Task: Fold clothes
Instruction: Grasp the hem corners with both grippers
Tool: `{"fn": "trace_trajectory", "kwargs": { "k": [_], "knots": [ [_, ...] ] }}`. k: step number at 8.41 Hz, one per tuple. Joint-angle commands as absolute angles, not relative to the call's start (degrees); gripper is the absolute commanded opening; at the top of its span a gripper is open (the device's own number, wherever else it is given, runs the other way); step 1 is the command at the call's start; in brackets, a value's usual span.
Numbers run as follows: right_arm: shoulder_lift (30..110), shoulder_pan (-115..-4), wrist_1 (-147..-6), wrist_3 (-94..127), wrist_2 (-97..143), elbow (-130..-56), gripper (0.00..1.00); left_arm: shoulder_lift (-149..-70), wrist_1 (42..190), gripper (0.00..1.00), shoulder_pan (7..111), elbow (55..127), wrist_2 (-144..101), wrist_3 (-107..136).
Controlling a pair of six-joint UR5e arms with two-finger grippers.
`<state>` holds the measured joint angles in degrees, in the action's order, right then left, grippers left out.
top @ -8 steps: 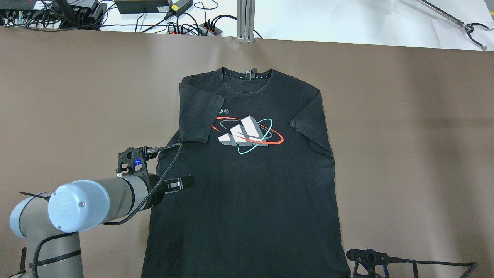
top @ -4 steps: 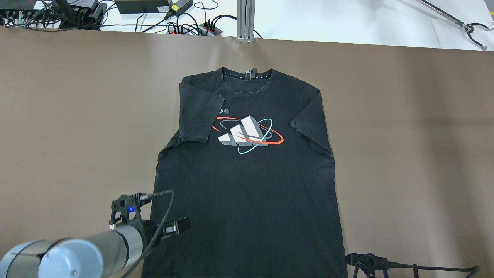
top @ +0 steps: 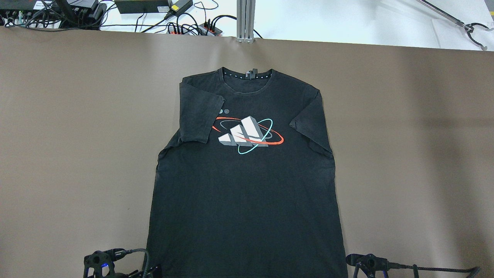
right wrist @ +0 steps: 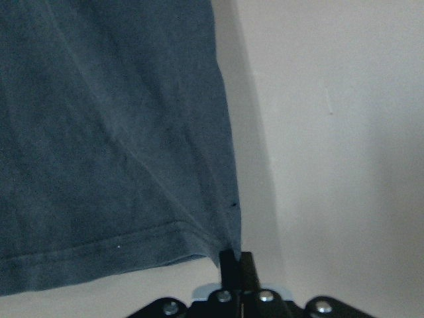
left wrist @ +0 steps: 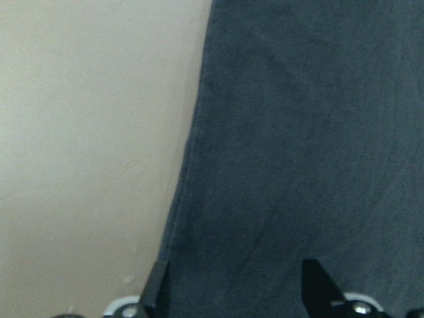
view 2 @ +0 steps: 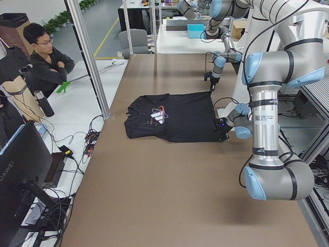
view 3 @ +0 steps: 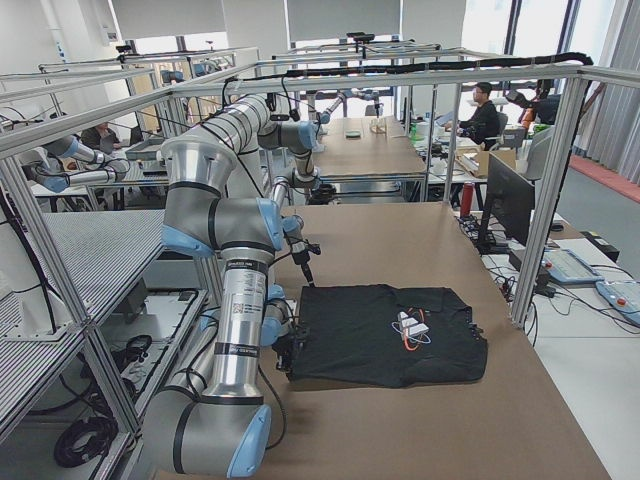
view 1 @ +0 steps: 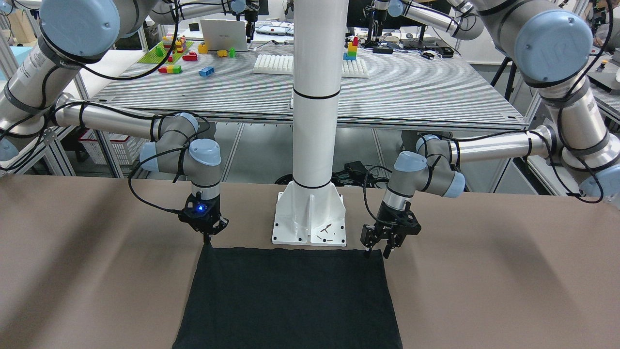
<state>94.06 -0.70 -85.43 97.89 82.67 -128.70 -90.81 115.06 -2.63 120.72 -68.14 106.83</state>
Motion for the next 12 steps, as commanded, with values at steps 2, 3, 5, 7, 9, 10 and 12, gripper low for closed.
{"fn": "trace_trajectory", "kwargs": {
  "k": [2, 3, 5, 7, 9, 10, 12],
  "knots": [
    [94.13, -0.7, -85.43, 98.0, 82.62, -128.67, 0.0, -89.91, 115.14, 0.62, -6.59, 120.59, -65.83, 108.98],
    [94.13, -0.7, -85.43, 98.0, 82.62, -128.67, 0.0, -89.74, 115.14, 0.59, -6.68, 120.32, -65.83, 108.98],
    [94.13, -0.7, -85.43, 98.0, 82.62, -128.67, 0.0, -89.74, 115.05, 0.55, -6.59, 119.97, -65.83, 108.98],
    [94.13, -0.7, -85.43, 98.0, 82.62, -128.67, 0.0, -89.74, 115.14, 0.45, -6.59, 120.06, -65.83, 108.98],
    [94.13, -0.7, -85.43, 97.91, 82.62, -128.67, 0.0, -89.74, 115.05, 0.16, -6.59, 119.97, -65.92, 108.98],
    [94.13, -0.7, -85.43, 98.0, 82.62, -128.67, 0.0, -89.65, 114.96, 0.01, -6.5, 120.23, -66.0, 109.07],
    [94.3, -0.88, -85.43, 98.0, 82.7, -130.24, 0.0, -87.64, 114.87, 0.0, -6.5, 124.07, -66.7, 108.9]
  ]
}}
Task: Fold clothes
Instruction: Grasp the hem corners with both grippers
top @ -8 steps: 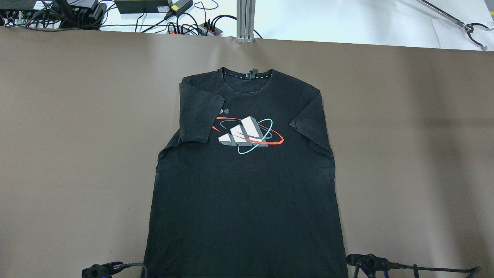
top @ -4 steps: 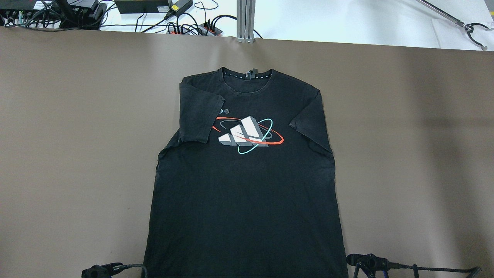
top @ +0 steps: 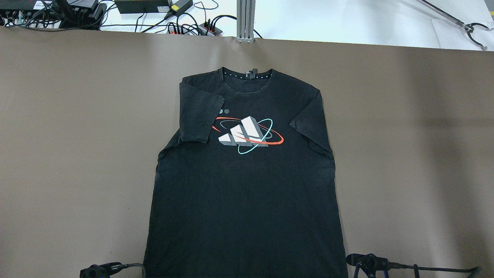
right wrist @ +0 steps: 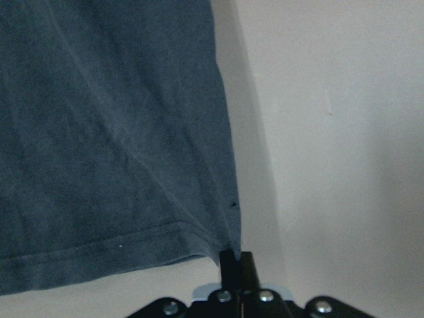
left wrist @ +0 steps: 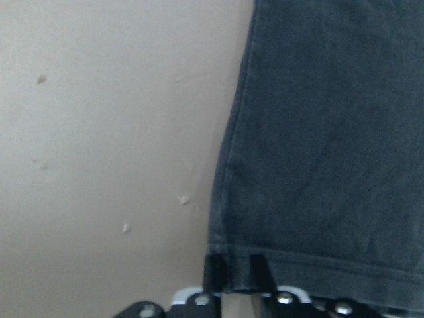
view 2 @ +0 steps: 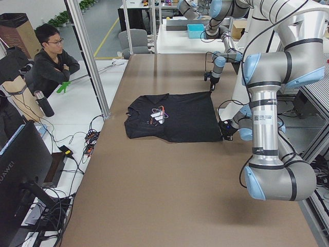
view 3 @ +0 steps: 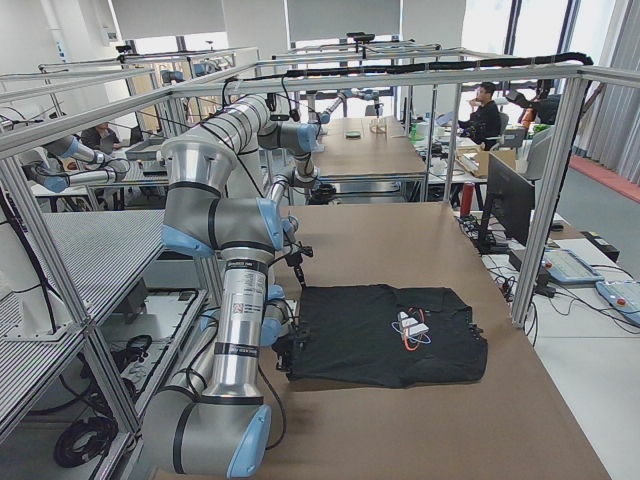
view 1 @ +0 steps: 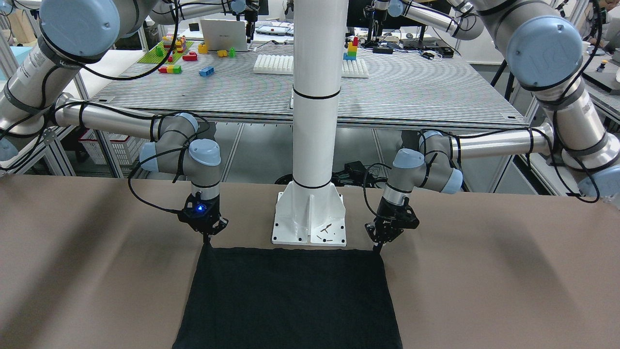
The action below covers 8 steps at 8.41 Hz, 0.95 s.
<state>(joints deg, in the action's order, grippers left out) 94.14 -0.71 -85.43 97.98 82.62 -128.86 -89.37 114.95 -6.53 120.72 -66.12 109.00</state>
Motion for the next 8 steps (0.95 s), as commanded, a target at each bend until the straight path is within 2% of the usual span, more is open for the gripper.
{"fn": "trace_trajectory", "kwargs": {
  "k": [1, 3, 4, 5, 6, 8],
  "knots": [
    [95.09, -0.79, -85.43, 98.26, 82.88, -132.17, 0.0, -84.93, 114.87, 0.0, -6.5, 127.49, -68.19, 108.9],
    [95.71, -1.05, -85.96, 98.35, 83.84, -135.87, 0.0, -82.27, 114.79, 0.0, -6.5, 132.0, -68.9, 108.81],
    [95.71, -0.97, -85.96, 98.26, 83.85, -135.44, 0.0, -82.18, 114.7, 0.04, -6.68, 129.14, -68.47, 108.81],
    [95.63, -0.97, -85.96, 98.26, 83.76, -134.74, 0.0, -83.83, 114.87, 0.27, -6.68, 125.54, -68.29, 108.81],
    [95.45, -0.97, -85.87, 98.26, 83.76, -134.39, 0.0, -86.11, 114.87, 0.6, -6.77, 123.59, -68.2, 108.72],
    [95.45, -0.97, -85.87, 98.26, 83.67, -134.38, 0.0, -86.66, 114.87, 0.6, -6.77, 122.34, -68.29, 108.72]
  ]
}}
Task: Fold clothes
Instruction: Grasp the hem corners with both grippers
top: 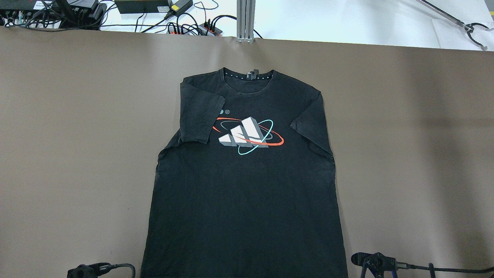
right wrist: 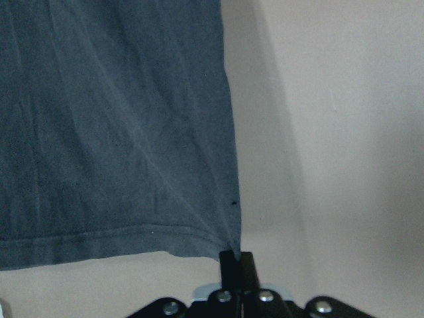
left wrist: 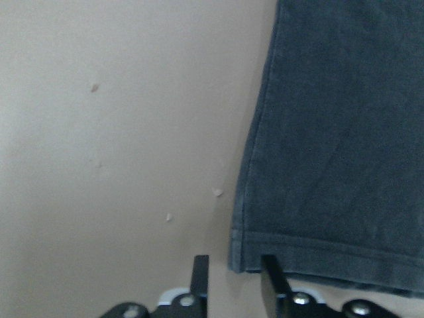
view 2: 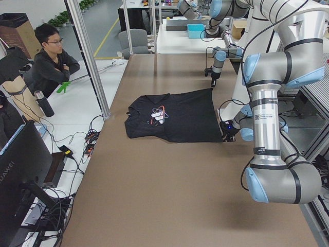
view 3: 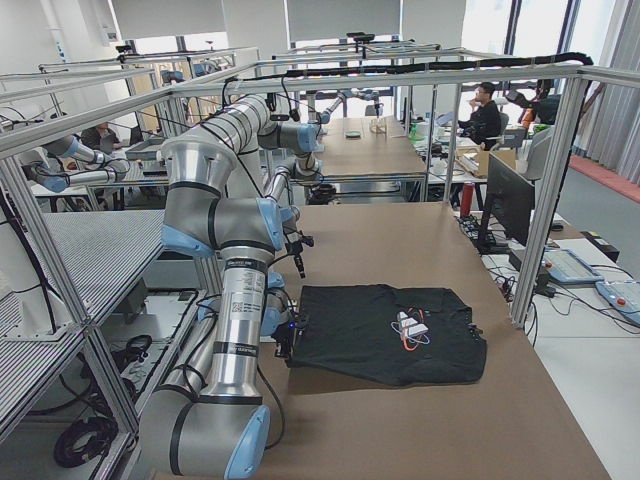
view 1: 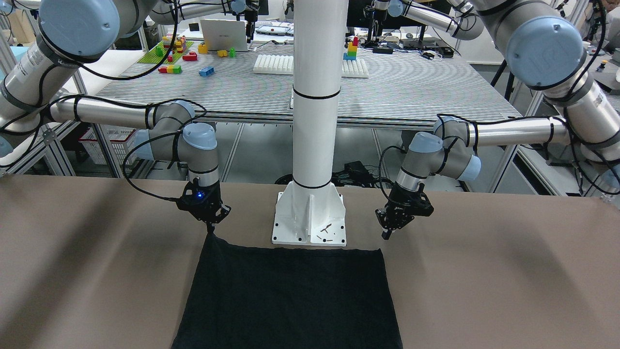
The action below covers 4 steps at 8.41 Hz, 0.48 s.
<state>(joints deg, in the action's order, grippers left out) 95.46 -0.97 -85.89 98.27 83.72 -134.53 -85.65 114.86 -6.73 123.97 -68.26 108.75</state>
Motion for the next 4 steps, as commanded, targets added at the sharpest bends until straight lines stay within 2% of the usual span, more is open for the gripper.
{"fn": "trace_trajectory", "kwargs": {
  "k": [1, 4],
  "knots": [
    [95.45, -0.97, -85.87, 98.26, 83.67, -134.3, 0.0, -86.66, 114.87, 0.59, -6.85, 122.17, -68.29, 108.72],
    [95.36, -0.88, -85.87, 98.26, 83.5, -133.6, 0.0, -87.18, 114.87, 0.54, -6.86, 121.47, -68.38, 108.72]
  ]
}}
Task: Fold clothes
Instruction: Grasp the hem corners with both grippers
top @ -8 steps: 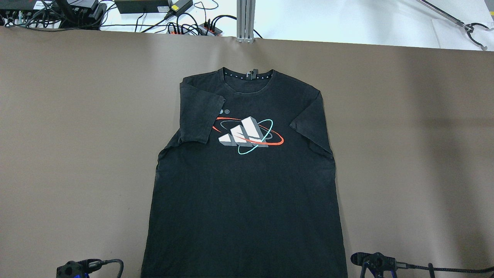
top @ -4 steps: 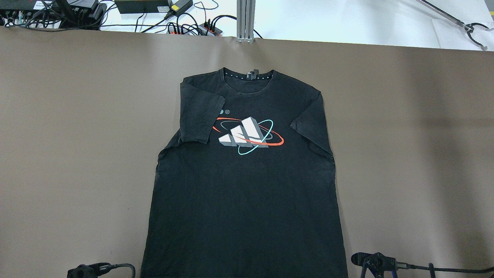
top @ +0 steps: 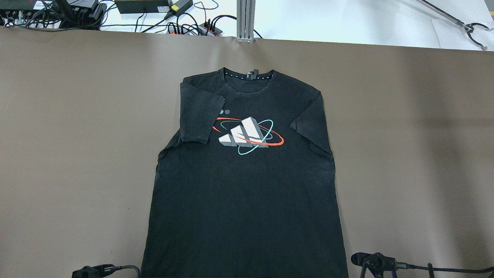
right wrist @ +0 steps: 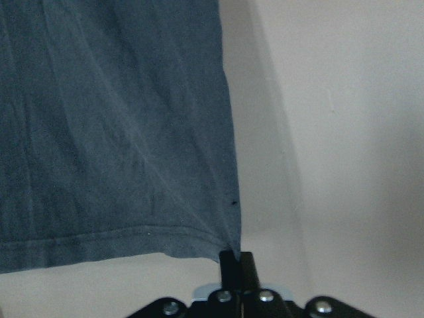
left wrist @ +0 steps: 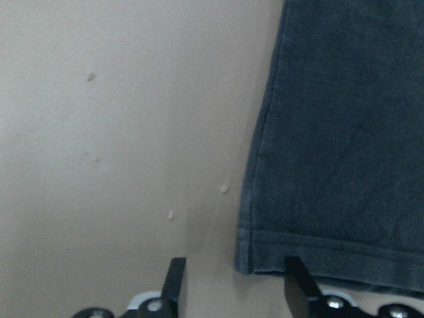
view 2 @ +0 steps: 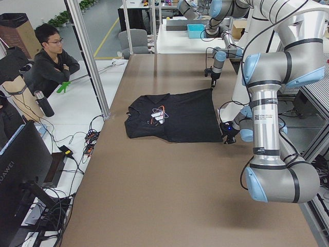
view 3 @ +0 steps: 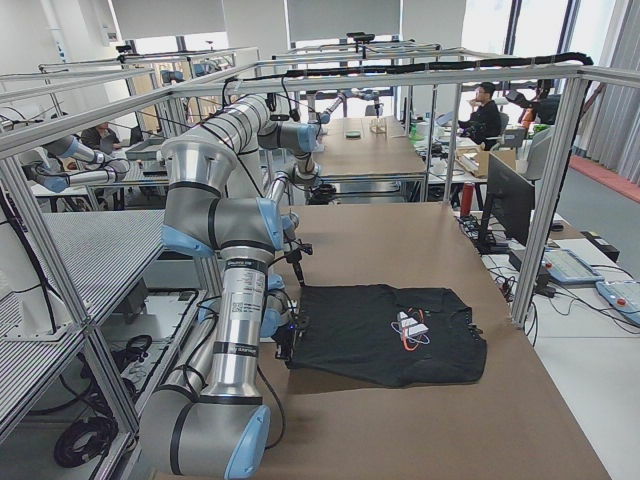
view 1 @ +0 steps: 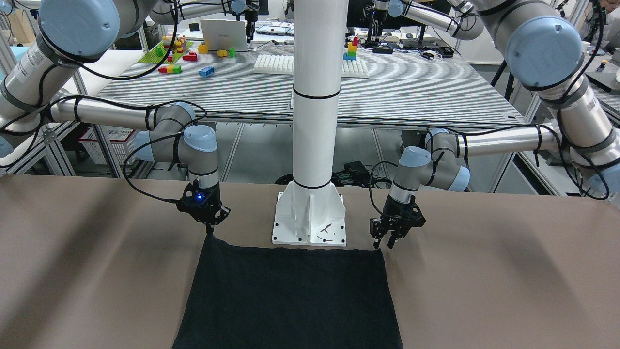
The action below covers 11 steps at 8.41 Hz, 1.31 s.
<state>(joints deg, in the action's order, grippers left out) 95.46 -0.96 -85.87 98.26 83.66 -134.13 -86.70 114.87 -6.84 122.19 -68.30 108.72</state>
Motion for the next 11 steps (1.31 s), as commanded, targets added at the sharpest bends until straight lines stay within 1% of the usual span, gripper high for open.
{"fn": "trace_trajectory", "kwargs": {
  "k": [1, 3, 4, 5, 6, 7, 10, 11],
  "knots": [
    [95.36, -0.88, -85.87, 98.26, 83.5, -133.59, 0.0, -88.06, 114.87, 0.52, -6.86, 121.29, -68.38, 108.63],
    [95.54, -0.97, -85.87, 98.26, 83.5, -133.59, 0.0, -89.2, 114.87, 0.49, -6.94, 119.98, -68.55, 108.2],
    [95.62, -0.97, -85.87, 98.26, 83.5, -133.59, 0.0, -89.12, 114.87, 0.4, -6.77, 119.97, -68.55, 108.19],
    [95.62, -0.88, -85.87, 98.26, 83.5, -133.59, 0.0, -89.03, 114.87, 0.08, -6.59, 120.06, -68.55, 108.11],
    [95.62, -0.88, -85.87, 98.26, 83.5, -133.59, 0.0, -88.69, 114.87, 0.0, -6.33, 120.49, -68.64, 107.5],
    [95.71, -0.88, -85.87, 98.26, 83.5, -133.59, 0.0, -88.16, 114.7, 0.0, -5.98, 121.8, -68.56, 106.1],
    [95.63, -0.97, -85.87, 98.35, 83.5, -133.85, 0.0, -87.54, 114.7, 0.0, -5.98, 122.43, -68.2, 105.47],
    [95.71, -1.05, -85.87, 98.35, 83.58, -134.03, 0.0, -86.93, 114.7, 0.0, -6.06, 124.0, -67.51, 105.47]
  ]
}}
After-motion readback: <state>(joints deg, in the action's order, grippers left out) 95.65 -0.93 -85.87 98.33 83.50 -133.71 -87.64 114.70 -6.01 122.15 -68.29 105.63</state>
